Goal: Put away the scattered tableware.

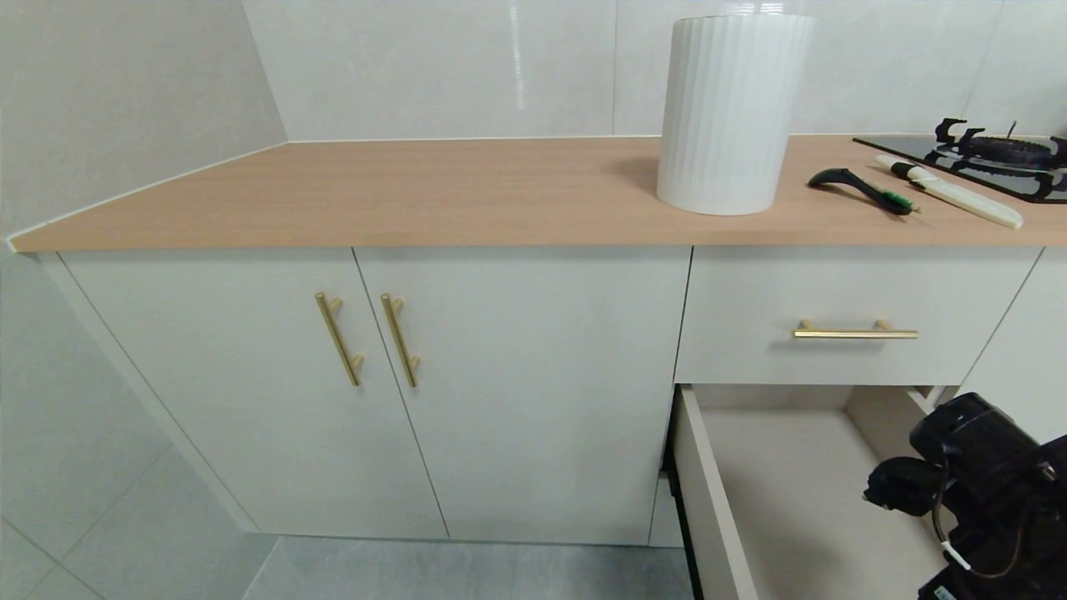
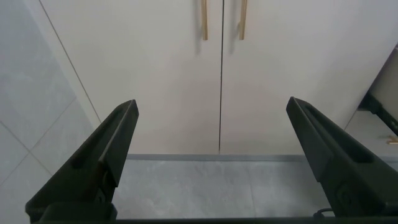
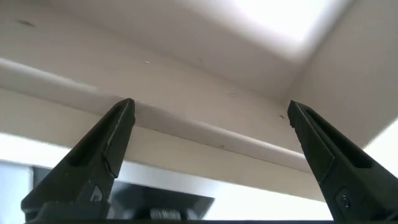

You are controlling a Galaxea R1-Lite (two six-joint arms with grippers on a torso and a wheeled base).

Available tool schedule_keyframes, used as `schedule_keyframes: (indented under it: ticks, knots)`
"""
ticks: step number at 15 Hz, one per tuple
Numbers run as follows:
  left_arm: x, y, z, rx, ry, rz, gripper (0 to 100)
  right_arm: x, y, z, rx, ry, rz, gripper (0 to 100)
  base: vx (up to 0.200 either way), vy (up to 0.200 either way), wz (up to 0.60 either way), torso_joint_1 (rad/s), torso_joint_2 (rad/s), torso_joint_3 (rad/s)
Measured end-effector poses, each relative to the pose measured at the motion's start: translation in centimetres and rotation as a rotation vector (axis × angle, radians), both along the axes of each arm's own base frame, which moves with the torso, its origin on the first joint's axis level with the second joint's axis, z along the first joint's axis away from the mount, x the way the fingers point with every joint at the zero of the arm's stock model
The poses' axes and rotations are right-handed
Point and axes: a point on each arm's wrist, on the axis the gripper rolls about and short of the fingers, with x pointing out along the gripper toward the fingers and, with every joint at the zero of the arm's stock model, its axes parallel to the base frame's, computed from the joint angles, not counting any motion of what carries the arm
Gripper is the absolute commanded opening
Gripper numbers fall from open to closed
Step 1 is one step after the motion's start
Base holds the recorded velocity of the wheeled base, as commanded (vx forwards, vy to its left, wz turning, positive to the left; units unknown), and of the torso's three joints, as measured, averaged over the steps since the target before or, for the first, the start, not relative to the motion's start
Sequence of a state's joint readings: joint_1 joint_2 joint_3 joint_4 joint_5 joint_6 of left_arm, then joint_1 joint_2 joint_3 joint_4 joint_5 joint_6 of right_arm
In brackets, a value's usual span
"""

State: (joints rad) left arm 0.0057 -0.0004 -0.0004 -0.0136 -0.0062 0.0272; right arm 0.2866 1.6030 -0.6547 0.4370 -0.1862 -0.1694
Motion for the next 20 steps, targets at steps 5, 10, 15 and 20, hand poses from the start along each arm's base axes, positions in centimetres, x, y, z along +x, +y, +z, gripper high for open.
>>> schedule_keyframes:
  ticks: [5, 10, 15, 20]
  knots:
    - [0.0, 0.0, 0.0, 0.0, 0.0, 0.0, 100, -0.6, 0.2, 0.8, 0.001, -0.029, 0.016, 100, 0.0, 0.0, 0.0, 0.0, 0.0, 0.0]
    - [0.0, 0.0, 0.0, 0.0, 0.001, 0.0, 100, -1.9, -0.3, 5.9, 0.098, -0.288, -0.026, 100, 0.0, 0.0, 0.0, 0.0, 0.0, 0.0]
    - [0.0, 0.0, 0.0, 0.0, 0.001, 0.0, 100, -0.7, -0.9, 17.7, 0.25, -0.748, -0.114, 100, 0.0, 0.0, 0.0, 0.0, 0.0, 0.0]
    - [0.0, 0.0, 0.0, 0.0, 0.001, 0.0, 100, 3.0, -1.6, 25.4, 0.366, -1.006, -0.264, 100, 0.0, 0.0, 0.0, 0.0, 0.0, 0.0]
